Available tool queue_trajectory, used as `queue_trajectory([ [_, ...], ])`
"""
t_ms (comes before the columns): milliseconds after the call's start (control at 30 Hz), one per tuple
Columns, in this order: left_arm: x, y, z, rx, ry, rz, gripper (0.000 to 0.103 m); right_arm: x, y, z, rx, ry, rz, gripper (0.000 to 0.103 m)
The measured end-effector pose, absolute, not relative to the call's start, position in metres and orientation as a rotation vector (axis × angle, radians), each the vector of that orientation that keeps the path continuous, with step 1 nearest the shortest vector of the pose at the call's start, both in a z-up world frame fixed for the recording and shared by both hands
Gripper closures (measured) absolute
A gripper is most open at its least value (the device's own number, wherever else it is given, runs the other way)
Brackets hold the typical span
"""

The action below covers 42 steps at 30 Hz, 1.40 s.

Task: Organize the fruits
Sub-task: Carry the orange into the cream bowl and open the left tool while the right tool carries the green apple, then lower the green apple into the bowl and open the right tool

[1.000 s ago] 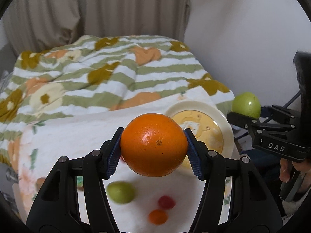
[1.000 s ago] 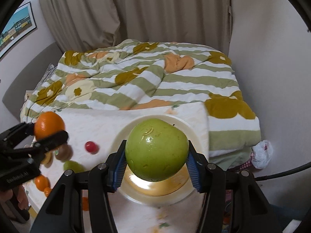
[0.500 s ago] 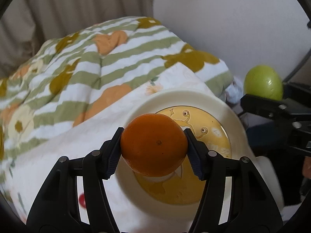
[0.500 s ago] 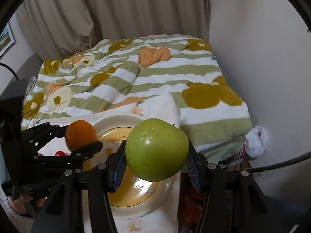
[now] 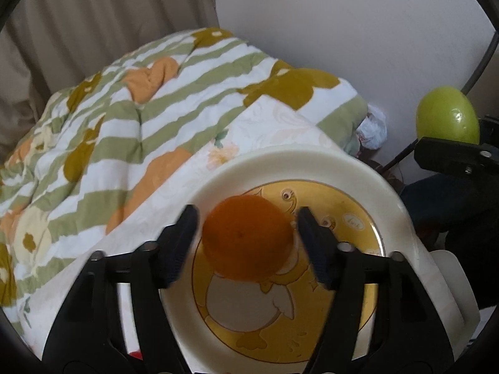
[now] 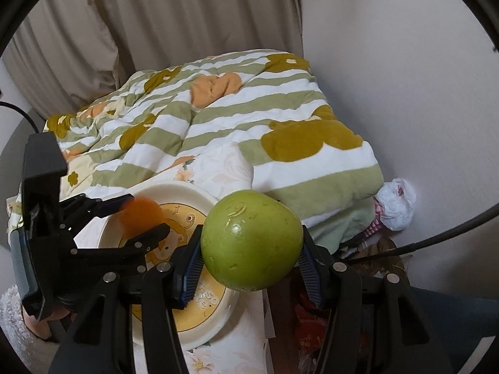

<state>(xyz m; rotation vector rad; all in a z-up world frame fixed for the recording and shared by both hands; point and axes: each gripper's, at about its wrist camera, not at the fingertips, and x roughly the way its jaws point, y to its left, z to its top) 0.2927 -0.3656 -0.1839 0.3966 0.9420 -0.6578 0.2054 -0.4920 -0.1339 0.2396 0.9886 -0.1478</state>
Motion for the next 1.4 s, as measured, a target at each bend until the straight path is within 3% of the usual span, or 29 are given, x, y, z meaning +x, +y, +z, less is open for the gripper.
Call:
queue_trajectory([
  [33, 0.291, -0.365, -0.179, 0.387, 0.925, -0.662, 0.000, 0.204, -0.493, -0.132, 0.242, 0.985, -0.153, 0.051],
  [500, 0.275, -0.312, -0.137, 0.293, 0.928, -0.551, 0.000, 0.199, -0.483, -0.116, 0.184, 0.947, -0.088, 0.051],
  [800, 0.256, -0.261, -0.119, 0.197, 0.946, -0.405, 0.000, 0.212, -0.452, -0.137, 0.083, 0.963, 0.089, 0.051],
  [1400, 0.198, -0.197, -0.140, 0.069, 1.026, -0.191, 0.000, 0.228, -0.425, -0.189, -0.155, 0.955, 0.162, 0.051],
])
